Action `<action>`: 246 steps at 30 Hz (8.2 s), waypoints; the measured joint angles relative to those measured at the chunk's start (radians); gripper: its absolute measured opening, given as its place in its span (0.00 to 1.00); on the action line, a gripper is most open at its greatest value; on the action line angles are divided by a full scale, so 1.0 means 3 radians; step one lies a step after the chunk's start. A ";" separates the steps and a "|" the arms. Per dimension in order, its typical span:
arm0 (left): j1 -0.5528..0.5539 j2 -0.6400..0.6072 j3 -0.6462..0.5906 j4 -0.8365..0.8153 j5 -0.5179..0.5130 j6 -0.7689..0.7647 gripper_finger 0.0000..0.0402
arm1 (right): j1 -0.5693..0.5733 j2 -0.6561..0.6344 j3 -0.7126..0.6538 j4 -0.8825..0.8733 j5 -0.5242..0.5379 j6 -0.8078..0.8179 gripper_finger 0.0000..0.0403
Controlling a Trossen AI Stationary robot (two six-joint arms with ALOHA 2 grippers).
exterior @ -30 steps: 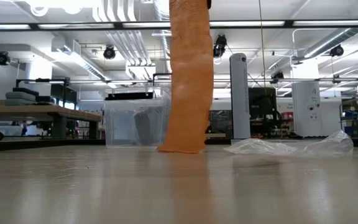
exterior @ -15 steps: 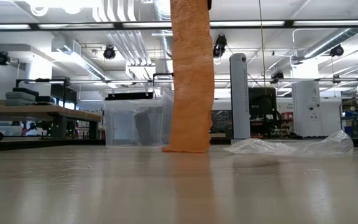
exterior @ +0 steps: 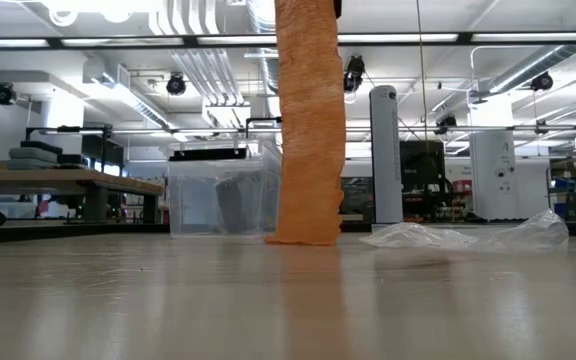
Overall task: Roll bandage
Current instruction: Roll the orange bandage
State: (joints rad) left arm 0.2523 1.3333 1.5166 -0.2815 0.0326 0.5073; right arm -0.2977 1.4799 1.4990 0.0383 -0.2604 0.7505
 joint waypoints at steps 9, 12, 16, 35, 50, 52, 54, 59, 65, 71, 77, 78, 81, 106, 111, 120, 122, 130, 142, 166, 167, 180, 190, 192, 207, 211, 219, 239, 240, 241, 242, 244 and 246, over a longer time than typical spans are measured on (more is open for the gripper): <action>0.0000 0.0006 0.0000 -0.0003 -0.0003 0.0093 0.17 | -0.0009 0.0000 0.0000 0.0005 0.0003 0.0056 0.57; 0.0000 0.0006 0.0000 -0.0006 -0.0004 0.0114 0.19 | -0.0013 0.0000 0.0000 0.0007 0.0004 0.0061 0.54; 0.0000 0.0007 0.0000 -0.0013 -0.0003 0.0115 0.23 | -0.0013 0.0000 0.0000 0.0013 0.0003 0.0052 0.48; 0.0165 -0.0146 0.0029 -0.0224 0.0360 -0.1479 0.64 | -0.0005 -0.0001 0.0003 0.0151 -0.0001 -0.1459 0.27; 0.0422 -0.0108 0.0031 0.0016 0.1370 -0.1156 0.61 | 0.0315 -0.0003 0.0005 0.0297 0.0033 -0.2512 0.24; 0.0422 -0.0103 0.0029 0.0016 0.1512 -0.1096 0.59 | 0.0348 -0.0003 0.0005 0.0305 0.0028 -0.2617 0.24; 0.0422 -0.0101 0.0030 0.0028 0.1611 -0.1081 0.58 | 0.0369 -0.0003 0.0005 0.0318 0.0019 -0.2692 0.23; 0.0423 -0.0096 0.0029 0.0028 0.1635 -0.0959 0.53 | 0.0376 0.0020 0.0005 0.0366 0.0012 -0.2766 0.23; 0.0421 -0.0095 0.0029 0.0054 0.1624 -0.0885 0.36 | 0.0376 0.0031 0.0005 0.0365 0.0034 -0.2684 0.26; 0.0421 -0.0104 0.0029 0.0054 0.1584 -0.0688 0.13 | 0.0376 0.0031 0.0005 0.0361 0.0018 -0.2369 0.30; 0.0421 -0.0122 0.0027 0.0039 0.1442 -0.0560 0.07 | 0.0376 0.0015 0.0005 0.0365 0.0022 -0.1660 0.41; 0.0421 -0.0127 0.0025 0.0039 0.1432 -0.0558 0.08 | 0.0376 0.0006 0.0005 0.0363 0.0023 -0.1497 0.43; 0.0418 -0.0143 0.0023 0.0035 0.1397 -0.0473 0.13 | 0.0335 -0.0018 0.0005 0.0349 -0.0007 -0.0866 0.49; 0.0216 -0.0170 0.0019 0.0040 0.1035 -0.0021 0.11 | 0.0175 -0.0039 0.0003 0.0214 -0.0025 0.0057 0.64; 0.0216 -0.0171 0.0019 0.0042 0.1045 -0.0022 0.12 | 0.0134 -0.0092 0.0003 0.0225 -0.0011 -0.0057 0.67; 0.0214 -0.0096 0.0019 0.0076 0.0893 0.0114 0.12 | 0.0132 -0.0092 0.0003 0.0197 -0.0029 -0.0031 0.66; 0.0214 -0.0081 0.0019 0.0110 0.0886 0.0115 0.12 | 0.0132 -0.0090 0.0003 0.0152 -0.0030 -0.0020 0.64; 0.0211 -0.0055 0.0019 0.0154 0.0878 0.0181 0.12 | 0.0132 -0.0089 0.0003 0.0086 -0.0032 -0.0050 0.60; 0.0209 -0.0035 0.0019 0.0192 0.0867 0.0191 0.15 | 0.0132 -0.0089 0.0003 0.0086 -0.0032 0.0000 0.49; 0.0246 -0.0134 0.0017 -0.0024 0.1059 -0.1562 0.78 | 0.0187 -0.0104 0.0003 0.0074 -0.0123 -0.2538 0.27; 0.0252 -0.0120 0.0017 -0.0020 0.1059 -0.1551 0.77 | 0.0199 -0.0104 0.0003 0.0071 -0.0125 -0.2617 0.26; 0.0259 0.0004 0.0017 0.0183 0.1084 -0.0977 0.53 | 0.0254 -0.0108 0.0003 0.0046 -0.0088 -0.2811 0.28; 0.0258 -0.0005 0.0017 0.0179 0.1085 -0.0729 0.16 | 0.0254 -0.0119 0.0004 0.0024 -0.0105 -0.1947 0.41; 0.0258 -0.0005 0.0017 0.0179 0.1080 -0.0676 0.12 | 0.0254 -0.0120 0.0004 0.0025 -0.0116 -0.1772 0.46; 0.0142 0.0002 0.0017 0.0262 0.0722 -0.0323 0.13 | 0.0250 -0.0122 0.0006 0.0000 0.0022 -0.0309 0.70; 0.0111 0.0002 0.0017 0.0238 0.0704 -0.0164 0.14 | 0.0235 -0.0127 0.0005 0.0003 0.0061 -0.0248 0.70; 0.0094 0.0045 0.0020 0.0232 0.0642 0.0030 0.15 | 0.0228 -0.0130 0.0005 -0.0007 0.0077 -0.0030 0.66; -0.0062 0.0074 0.0025 0.0129 0.0498 -0.0006 0.41 | 0.0201 -0.0124 -0.0001 -0.0039 -0.0001 -0.0347 0.31; -0.0069 0.0058 0.0027 0.0078 0.0505 -0.0097 0.43 | 0.0201 -0.0121 -0.0001 -0.0034 -0.0038 -0.0456 0.28; -0.0071 0.0040 0.0027 0.0007 0.0526 -0.0192 0.45 | 0.0201 -0.0121 -0.0001 -0.0017 -0.0076 -0.0566 0.26; -0.0072 0.0023 0.0024 -0.0078 0.0555 -0.0293 0.48 | 0.0201 -0.0121 -0.0001 0.0002 -0.0109 -0.0686 0.24; -0.0072 -0.0013 0.0018 -0.0177 0.0684 -0.0513 0.53 | 0.0201 -0.0145 -0.0001 0.0027 -0.0122 -0.0937 0.21; -0.0065 -0.0061 0.0018 -0.0176 0.0871 -0.0810 0.57 | 0.0200 -0.0160 0.0005 0.0060 -0.0119 -0.1250 0.20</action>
State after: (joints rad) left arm 0.2328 1.3149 1.5219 -0.3344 0.2938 0.2642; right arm -0.2378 1.4319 1.5004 0.0563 -0.2961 0.3756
